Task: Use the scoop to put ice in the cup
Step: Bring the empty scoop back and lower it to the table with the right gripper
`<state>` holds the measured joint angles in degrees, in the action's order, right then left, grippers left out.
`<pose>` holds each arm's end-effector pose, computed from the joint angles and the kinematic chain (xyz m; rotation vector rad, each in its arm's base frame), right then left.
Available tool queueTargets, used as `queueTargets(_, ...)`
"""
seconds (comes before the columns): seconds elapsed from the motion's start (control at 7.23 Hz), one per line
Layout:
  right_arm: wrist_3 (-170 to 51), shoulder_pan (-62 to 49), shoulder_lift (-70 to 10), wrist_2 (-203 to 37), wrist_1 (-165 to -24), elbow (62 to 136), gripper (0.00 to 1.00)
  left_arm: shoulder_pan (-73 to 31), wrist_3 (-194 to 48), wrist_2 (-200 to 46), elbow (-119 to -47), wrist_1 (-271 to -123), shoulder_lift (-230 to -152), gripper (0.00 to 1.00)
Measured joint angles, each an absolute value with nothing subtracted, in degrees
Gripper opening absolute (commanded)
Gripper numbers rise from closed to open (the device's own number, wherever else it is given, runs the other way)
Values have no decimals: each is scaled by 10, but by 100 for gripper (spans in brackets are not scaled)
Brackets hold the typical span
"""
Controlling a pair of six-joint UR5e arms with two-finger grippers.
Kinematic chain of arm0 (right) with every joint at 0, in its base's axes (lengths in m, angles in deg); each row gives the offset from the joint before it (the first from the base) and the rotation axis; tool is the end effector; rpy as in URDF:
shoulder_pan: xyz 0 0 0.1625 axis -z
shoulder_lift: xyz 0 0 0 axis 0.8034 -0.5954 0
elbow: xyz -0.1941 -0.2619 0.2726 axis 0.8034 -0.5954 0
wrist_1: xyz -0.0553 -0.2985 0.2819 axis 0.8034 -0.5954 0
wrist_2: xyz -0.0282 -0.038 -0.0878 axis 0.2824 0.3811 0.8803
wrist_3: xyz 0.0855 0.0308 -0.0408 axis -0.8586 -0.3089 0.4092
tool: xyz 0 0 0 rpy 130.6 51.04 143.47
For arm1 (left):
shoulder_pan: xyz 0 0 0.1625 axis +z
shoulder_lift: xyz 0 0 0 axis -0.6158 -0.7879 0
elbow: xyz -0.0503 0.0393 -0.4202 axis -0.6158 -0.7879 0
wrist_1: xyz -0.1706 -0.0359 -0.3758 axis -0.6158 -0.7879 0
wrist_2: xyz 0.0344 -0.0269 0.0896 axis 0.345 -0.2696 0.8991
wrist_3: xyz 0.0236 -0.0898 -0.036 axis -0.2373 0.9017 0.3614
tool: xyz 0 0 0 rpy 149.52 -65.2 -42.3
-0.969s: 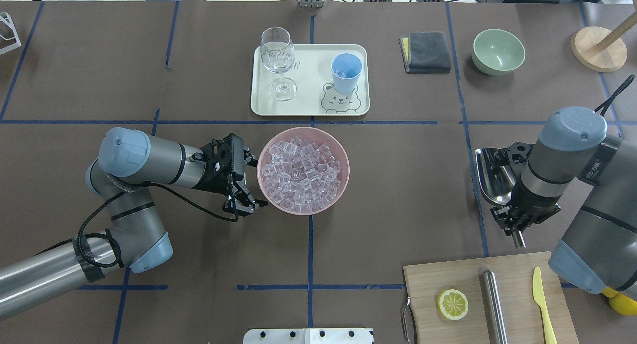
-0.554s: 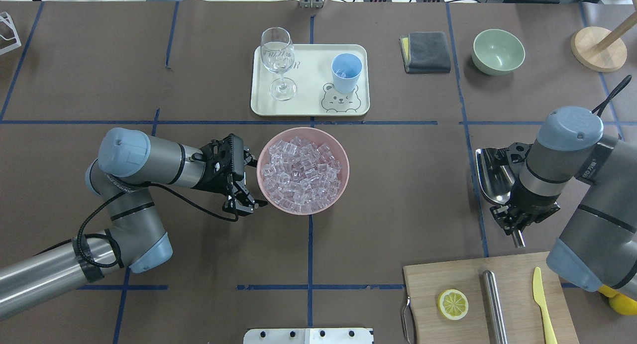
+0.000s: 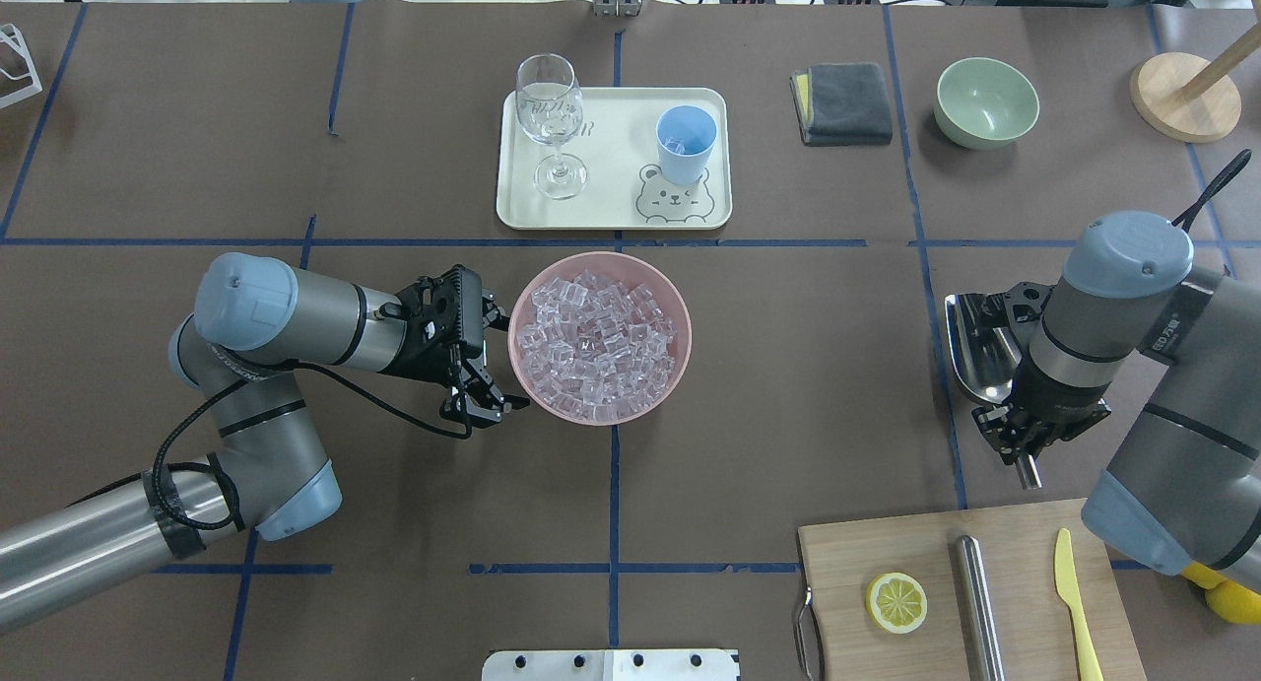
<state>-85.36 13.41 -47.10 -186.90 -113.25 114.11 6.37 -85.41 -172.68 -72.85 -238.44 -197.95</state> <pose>-0.3401 -0.3811 0.4957 -0.2858 -0.6372 -0.2182 0.5166 -0.4218 0.3331 1.1342 1.1355 1.1216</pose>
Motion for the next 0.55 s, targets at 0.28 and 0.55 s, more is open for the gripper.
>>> queueTargets(0.28, -865, 134, -471, -1867, -1132, 1141, 100, 64, -854, -1727, -729, -2384, -1980, 100)
queueTargets(0.55, -878, 133, -470, -1865, -1130, 1141, 100, 64, -854, -1726, -729, -2384, -1980, 100)
